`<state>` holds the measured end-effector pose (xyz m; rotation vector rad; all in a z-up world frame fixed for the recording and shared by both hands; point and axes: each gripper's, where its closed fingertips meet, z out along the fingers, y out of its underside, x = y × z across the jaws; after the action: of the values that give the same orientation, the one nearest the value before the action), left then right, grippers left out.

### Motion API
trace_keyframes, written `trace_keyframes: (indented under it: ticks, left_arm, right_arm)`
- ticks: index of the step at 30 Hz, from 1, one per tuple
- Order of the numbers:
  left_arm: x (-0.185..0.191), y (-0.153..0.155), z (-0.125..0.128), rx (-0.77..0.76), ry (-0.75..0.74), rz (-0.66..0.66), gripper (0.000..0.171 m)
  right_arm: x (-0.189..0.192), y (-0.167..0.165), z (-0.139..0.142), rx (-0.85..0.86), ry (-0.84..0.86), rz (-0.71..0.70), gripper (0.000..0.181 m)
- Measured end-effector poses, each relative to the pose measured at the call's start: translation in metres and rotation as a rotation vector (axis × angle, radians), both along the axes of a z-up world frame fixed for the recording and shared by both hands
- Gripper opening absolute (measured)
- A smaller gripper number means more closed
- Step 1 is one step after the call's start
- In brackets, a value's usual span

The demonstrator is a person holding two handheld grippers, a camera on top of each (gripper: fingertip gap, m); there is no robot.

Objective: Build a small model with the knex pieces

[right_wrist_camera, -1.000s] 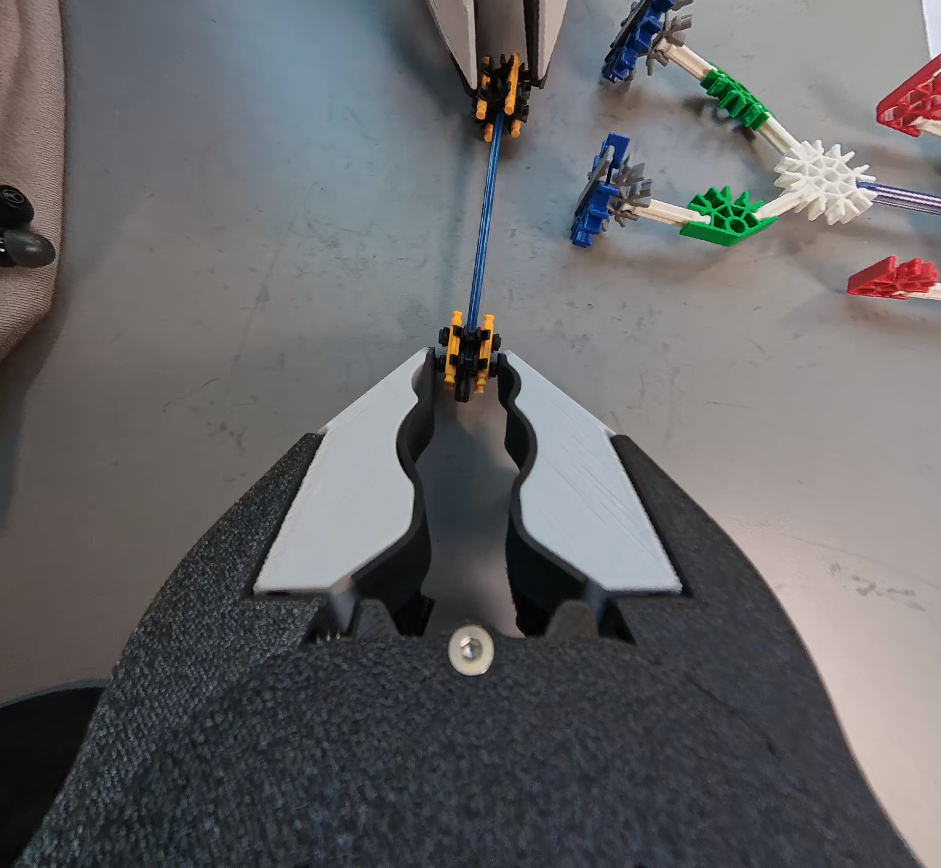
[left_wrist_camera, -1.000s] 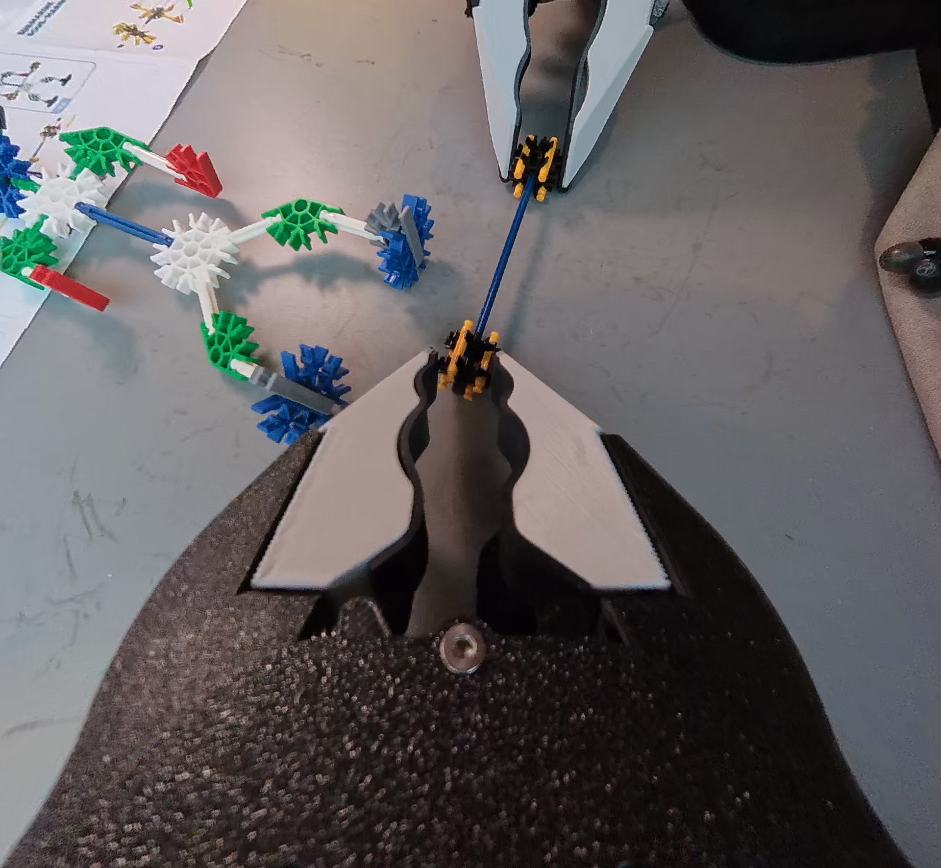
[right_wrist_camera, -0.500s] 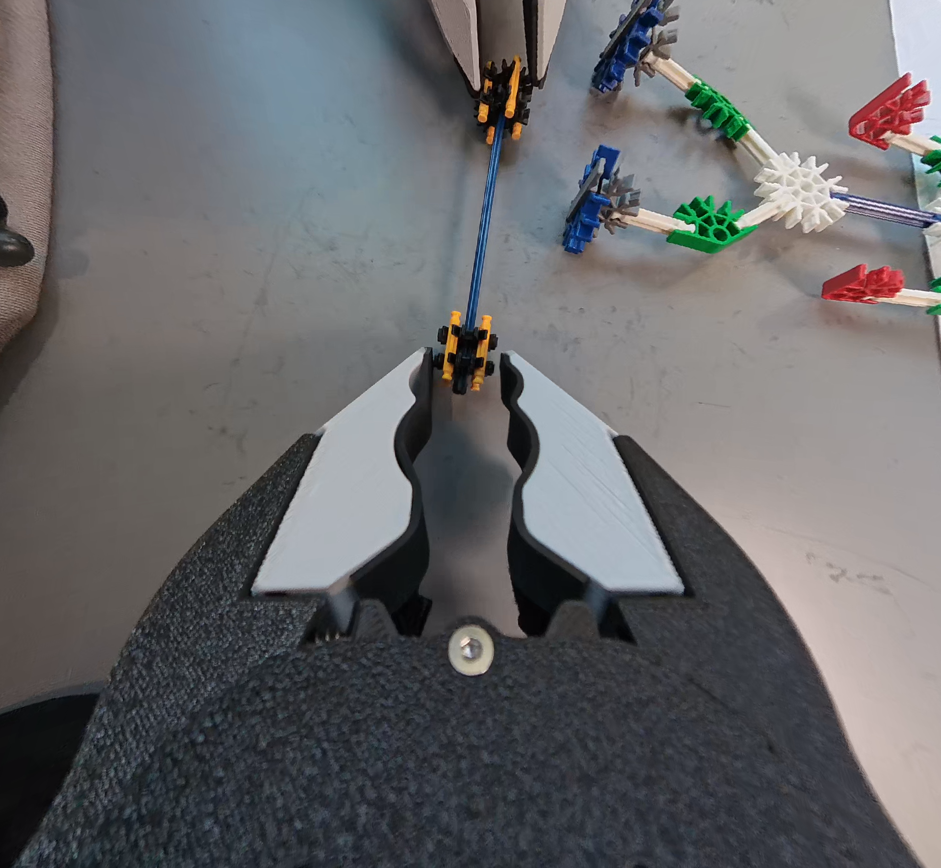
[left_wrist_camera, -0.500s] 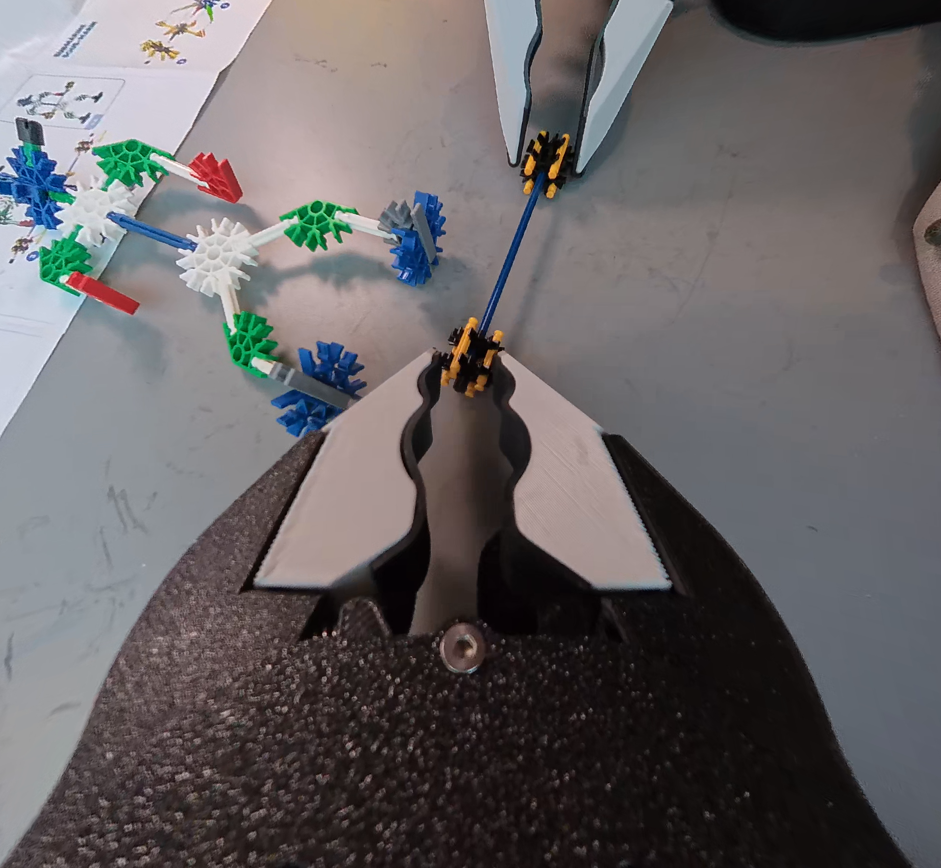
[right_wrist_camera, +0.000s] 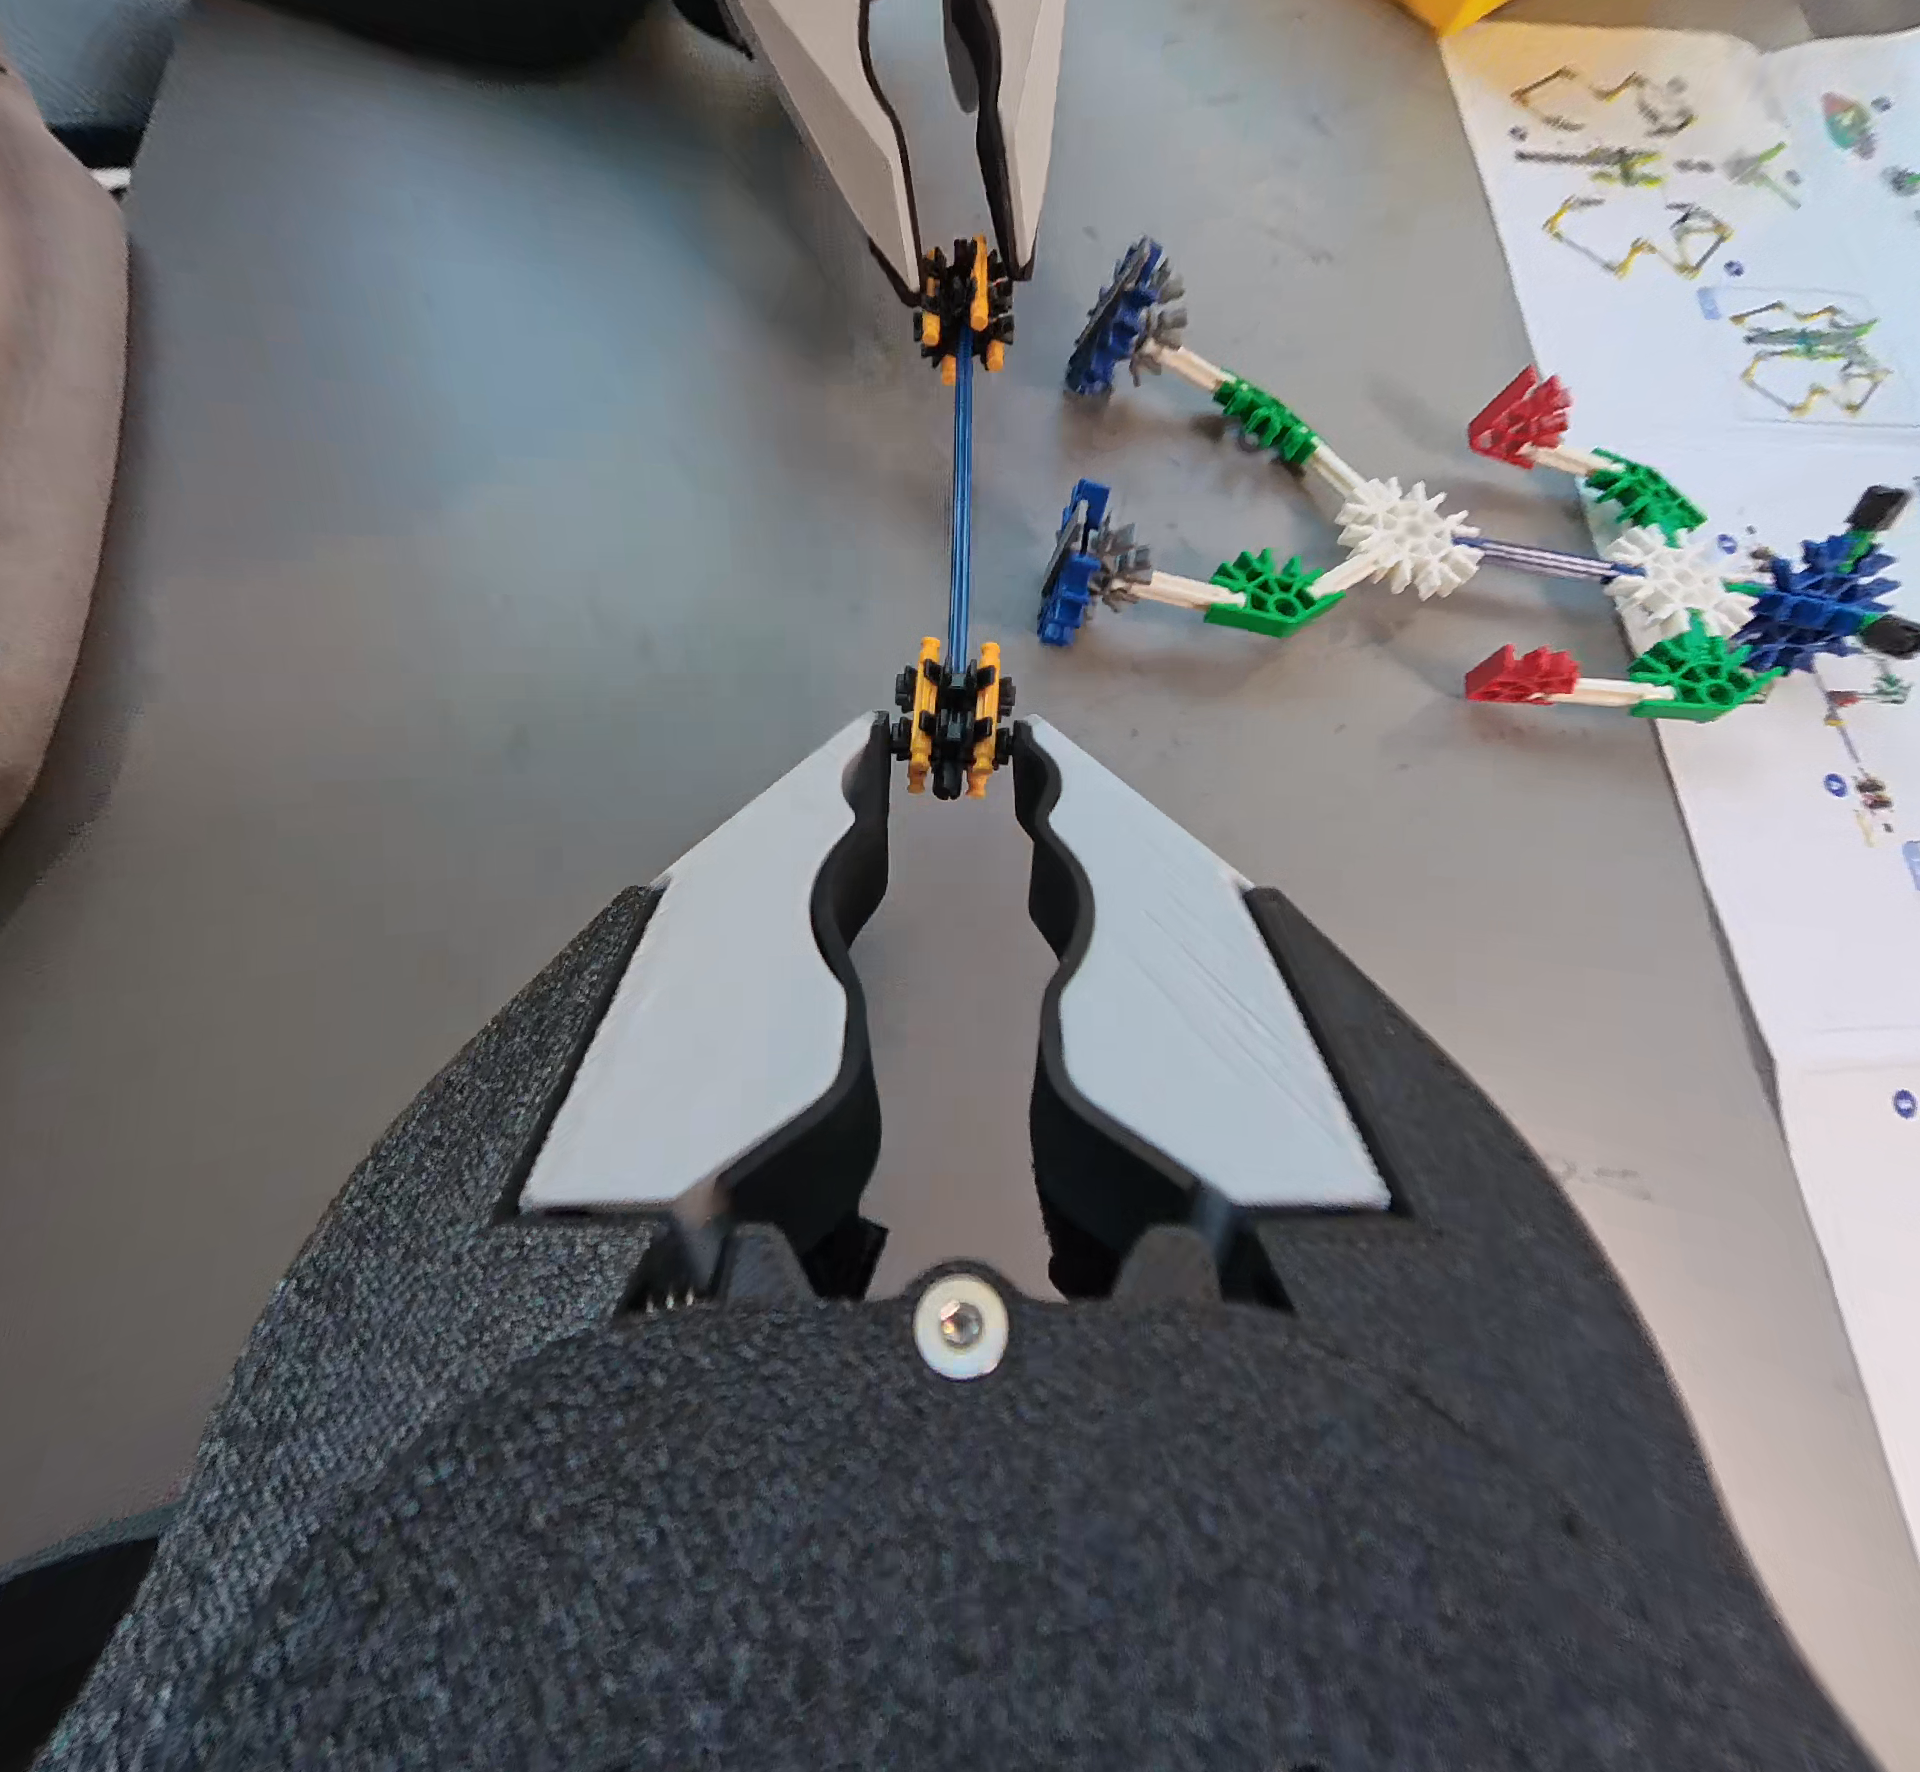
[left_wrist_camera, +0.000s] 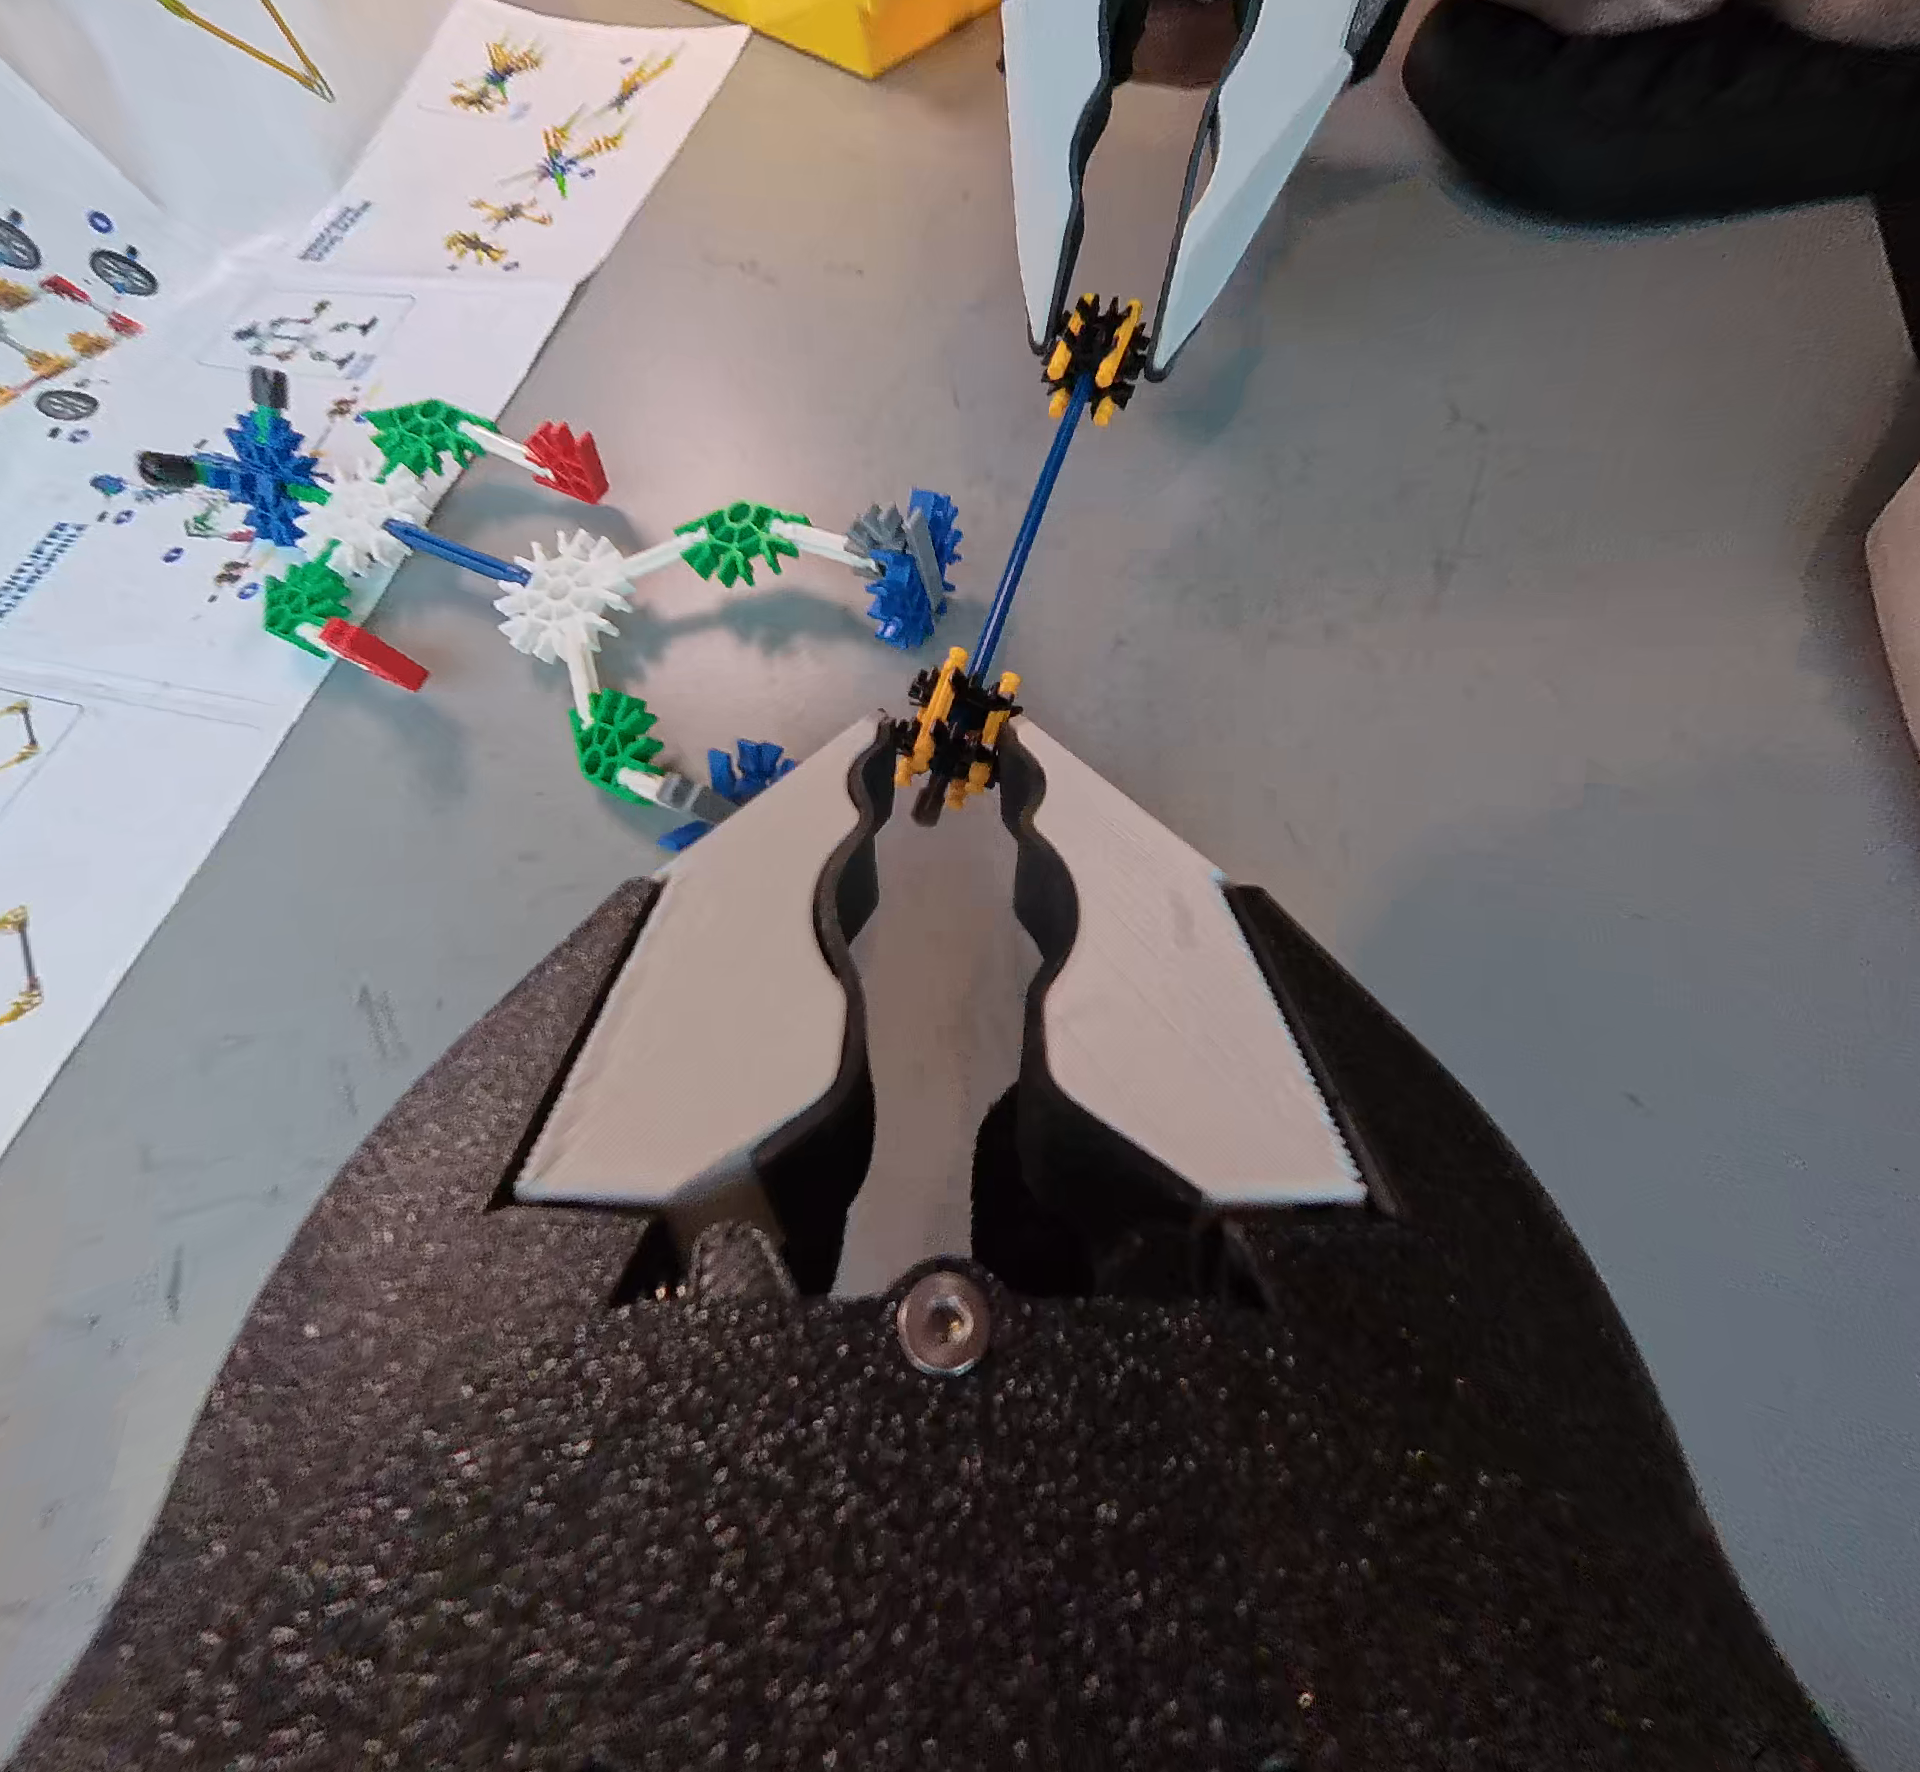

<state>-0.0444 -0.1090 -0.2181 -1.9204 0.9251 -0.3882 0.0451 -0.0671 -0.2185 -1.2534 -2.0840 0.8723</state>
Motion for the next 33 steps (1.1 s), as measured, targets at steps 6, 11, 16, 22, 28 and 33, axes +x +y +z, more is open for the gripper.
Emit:
trace_keyframes:
  ticks: [6,11,16,22,28,33]
  left_arm:
    - [-0.023,0.023,0.022,0.088,0.020,0.039,0.019]
    - [-0.055,0.075,0.028,0.076,0.020,0.065,0.019]
    - [-0.073,0.120,0.009,0.052,0.016,0.079,0.019]
    - [-0.077,0.130,0.000,0.072,0.024,0.054,0.019]
    - [-0.082,0.139,0.011,0.124,0.027,0.054,0.018]
    - [-0.087,0.144,0.007,0.095,-0.008,0.071,0.019]
  right_arm:
    - [-0.019,0.024,0.030,-0.007,0.139,-0.085,0.022]
    - [-0.047,0.072,0.044,0.073,0.136,-0.157,0.022]
    - [-0.065,0.110,0.025,0.082,0.100,-0.214,0.022]
    - [-0.068,0.120,0.008,0.040,0.103,-0.237,0.022]
    - [-0.077,0.118,0.016,-0.017,0.169,-0.250,0.022]
    - [-0.079,0.118,0.014,-0.024,0.176,-0.262,0.022]
